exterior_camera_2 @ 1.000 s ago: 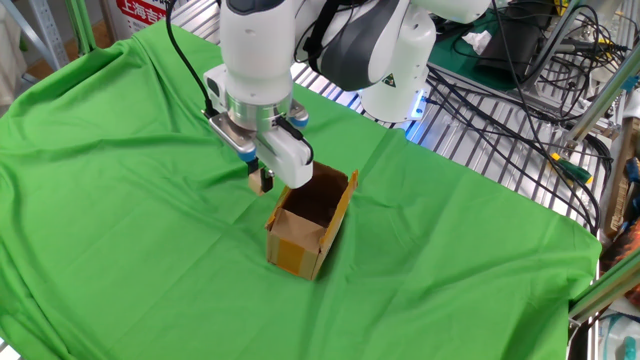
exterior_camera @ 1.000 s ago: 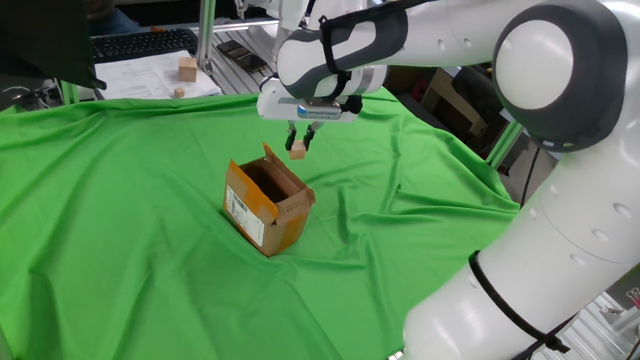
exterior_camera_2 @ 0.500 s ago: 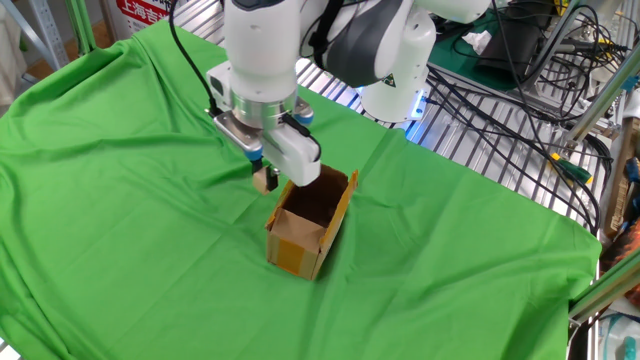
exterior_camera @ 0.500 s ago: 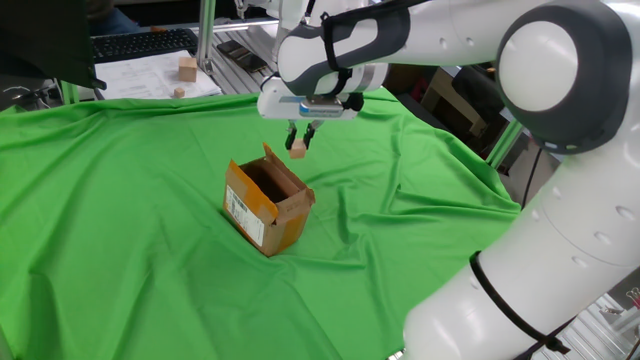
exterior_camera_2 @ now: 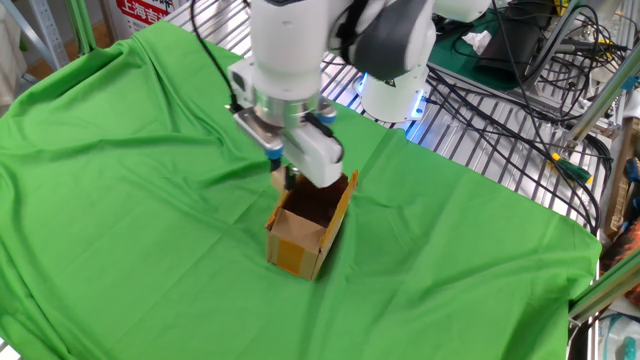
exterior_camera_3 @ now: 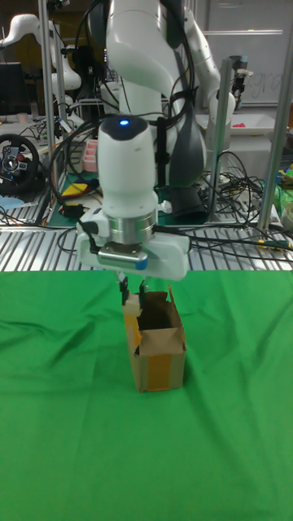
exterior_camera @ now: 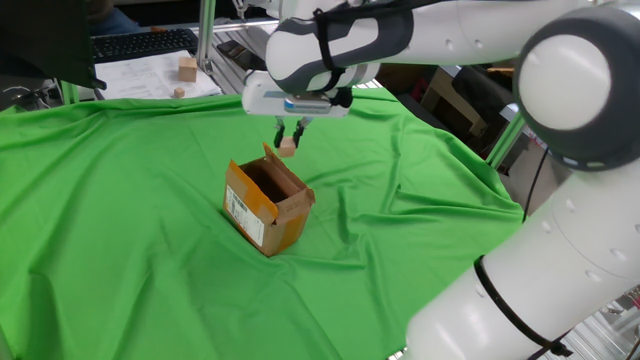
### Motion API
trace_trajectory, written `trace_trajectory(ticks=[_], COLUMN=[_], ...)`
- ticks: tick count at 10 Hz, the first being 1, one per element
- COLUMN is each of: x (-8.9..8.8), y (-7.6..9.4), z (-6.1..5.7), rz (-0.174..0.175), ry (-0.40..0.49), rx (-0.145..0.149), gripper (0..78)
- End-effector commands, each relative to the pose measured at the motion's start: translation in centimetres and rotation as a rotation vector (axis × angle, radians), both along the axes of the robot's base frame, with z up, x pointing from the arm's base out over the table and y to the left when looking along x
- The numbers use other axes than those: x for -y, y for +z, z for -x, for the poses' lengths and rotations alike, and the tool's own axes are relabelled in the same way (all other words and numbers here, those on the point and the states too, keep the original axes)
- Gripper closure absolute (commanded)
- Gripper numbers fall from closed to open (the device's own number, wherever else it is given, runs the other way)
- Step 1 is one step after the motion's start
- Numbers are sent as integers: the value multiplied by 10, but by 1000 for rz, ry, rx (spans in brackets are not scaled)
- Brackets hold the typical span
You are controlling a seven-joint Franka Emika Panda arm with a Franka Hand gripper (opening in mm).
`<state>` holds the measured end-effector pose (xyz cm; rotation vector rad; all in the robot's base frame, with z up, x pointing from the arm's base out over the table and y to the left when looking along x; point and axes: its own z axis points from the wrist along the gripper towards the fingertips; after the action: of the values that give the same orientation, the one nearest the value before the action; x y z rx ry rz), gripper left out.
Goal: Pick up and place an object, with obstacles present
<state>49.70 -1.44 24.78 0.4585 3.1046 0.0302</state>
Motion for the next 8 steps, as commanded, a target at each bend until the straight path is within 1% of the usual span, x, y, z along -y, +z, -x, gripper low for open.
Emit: trace_trajectory(ticks=[1, 2, 5, 6, 7, 8], x=[-30, -42, -58, -62, -72, -77], y=[20, 27, 30, 30, 28, 26], z=[12, 18, 25, 26, 28, 29], rz=[-2, -4, -10, -12, -18, -18], ry=[-60, -76, -92, -97, -114, -123], rx=[-25, -42, -46, -46, -46, -46], gripper=[761, 761, 761, 761, 761, 761])
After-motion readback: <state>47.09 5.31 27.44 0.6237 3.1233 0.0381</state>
